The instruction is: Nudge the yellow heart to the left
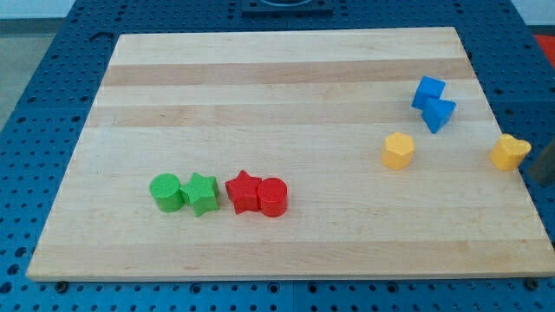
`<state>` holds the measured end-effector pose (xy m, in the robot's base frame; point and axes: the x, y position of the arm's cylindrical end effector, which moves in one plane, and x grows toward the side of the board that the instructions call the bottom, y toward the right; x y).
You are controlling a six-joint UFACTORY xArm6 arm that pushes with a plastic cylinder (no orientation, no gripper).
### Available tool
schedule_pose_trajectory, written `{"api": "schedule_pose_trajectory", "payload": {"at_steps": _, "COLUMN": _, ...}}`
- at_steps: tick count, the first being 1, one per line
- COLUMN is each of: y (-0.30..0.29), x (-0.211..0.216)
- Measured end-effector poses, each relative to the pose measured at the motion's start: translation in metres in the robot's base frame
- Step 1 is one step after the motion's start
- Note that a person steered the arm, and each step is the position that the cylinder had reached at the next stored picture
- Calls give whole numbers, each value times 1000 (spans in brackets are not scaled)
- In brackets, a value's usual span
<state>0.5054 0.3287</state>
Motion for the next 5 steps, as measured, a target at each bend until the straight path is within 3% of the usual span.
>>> {"api": "schedule_pose_trajectory", "payload": {"at_steps": 1, "y": 1, "x": -6}}
{"api": "schedule_pose_trajectory", "payload": {"at_steps": 2, "y": 1, "x": -55}}
{"api": "schedule_pose_trajectory", "payload": {"at_steps": 5, "y": -7, "x": -58}}
